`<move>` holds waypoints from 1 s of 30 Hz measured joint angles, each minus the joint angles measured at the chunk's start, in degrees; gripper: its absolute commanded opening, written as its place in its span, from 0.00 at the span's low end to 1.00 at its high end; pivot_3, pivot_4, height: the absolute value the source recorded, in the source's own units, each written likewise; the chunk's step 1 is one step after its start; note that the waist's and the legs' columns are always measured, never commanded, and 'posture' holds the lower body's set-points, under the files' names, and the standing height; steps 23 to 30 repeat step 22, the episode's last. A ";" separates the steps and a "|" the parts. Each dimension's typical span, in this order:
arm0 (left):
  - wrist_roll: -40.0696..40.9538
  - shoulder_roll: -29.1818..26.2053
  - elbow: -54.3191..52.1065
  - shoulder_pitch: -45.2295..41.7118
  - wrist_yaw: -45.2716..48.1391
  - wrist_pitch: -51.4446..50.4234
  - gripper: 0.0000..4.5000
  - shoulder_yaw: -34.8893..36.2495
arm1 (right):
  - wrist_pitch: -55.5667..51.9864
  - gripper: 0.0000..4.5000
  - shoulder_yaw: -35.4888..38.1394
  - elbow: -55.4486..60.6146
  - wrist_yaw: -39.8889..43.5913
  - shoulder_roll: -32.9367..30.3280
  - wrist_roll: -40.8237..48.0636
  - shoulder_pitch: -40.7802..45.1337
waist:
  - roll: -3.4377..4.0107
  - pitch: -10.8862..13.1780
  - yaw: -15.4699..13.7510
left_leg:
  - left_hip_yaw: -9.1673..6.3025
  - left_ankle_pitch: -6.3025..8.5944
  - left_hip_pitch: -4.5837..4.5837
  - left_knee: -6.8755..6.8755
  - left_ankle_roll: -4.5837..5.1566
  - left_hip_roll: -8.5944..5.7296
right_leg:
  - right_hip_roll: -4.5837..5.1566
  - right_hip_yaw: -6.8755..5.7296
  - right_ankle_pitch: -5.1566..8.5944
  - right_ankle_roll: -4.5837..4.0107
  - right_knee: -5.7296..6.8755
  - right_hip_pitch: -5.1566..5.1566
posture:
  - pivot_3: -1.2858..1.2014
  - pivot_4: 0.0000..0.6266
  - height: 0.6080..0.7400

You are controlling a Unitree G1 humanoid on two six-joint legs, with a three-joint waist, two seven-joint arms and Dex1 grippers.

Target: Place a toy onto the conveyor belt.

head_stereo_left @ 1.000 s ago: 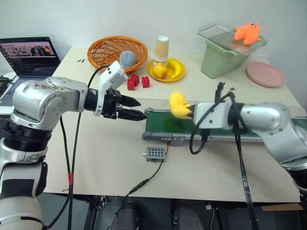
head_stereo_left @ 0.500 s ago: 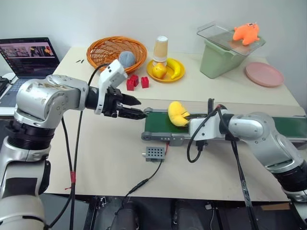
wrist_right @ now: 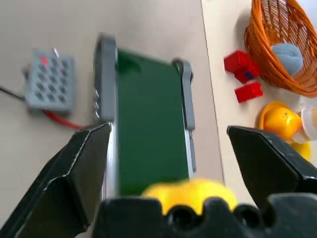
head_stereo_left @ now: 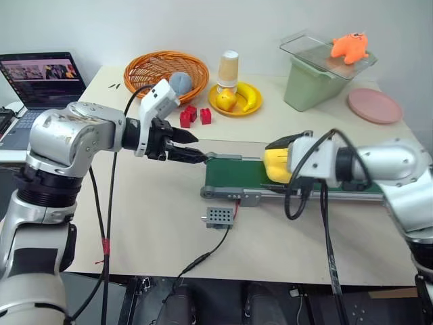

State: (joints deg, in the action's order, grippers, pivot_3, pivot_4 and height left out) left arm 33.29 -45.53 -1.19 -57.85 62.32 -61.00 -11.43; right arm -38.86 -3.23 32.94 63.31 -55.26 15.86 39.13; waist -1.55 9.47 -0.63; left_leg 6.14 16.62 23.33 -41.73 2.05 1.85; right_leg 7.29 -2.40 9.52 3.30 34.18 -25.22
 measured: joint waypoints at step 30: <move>-6.90 4.30 -0.80 8.84 -3.44 23.05 0.81 8.22 | -24.92 0.99 26.42 -7.35 -16.36 1.97 20.74 -7.22 | 0.00 -0.01 -0.06 | 0.08 0.08 -0.04 -0.07 0.14 -0.01 | 0.02 0.05 -0.08 0.04 -0.07 0.09 | 0.52 0.24 1.00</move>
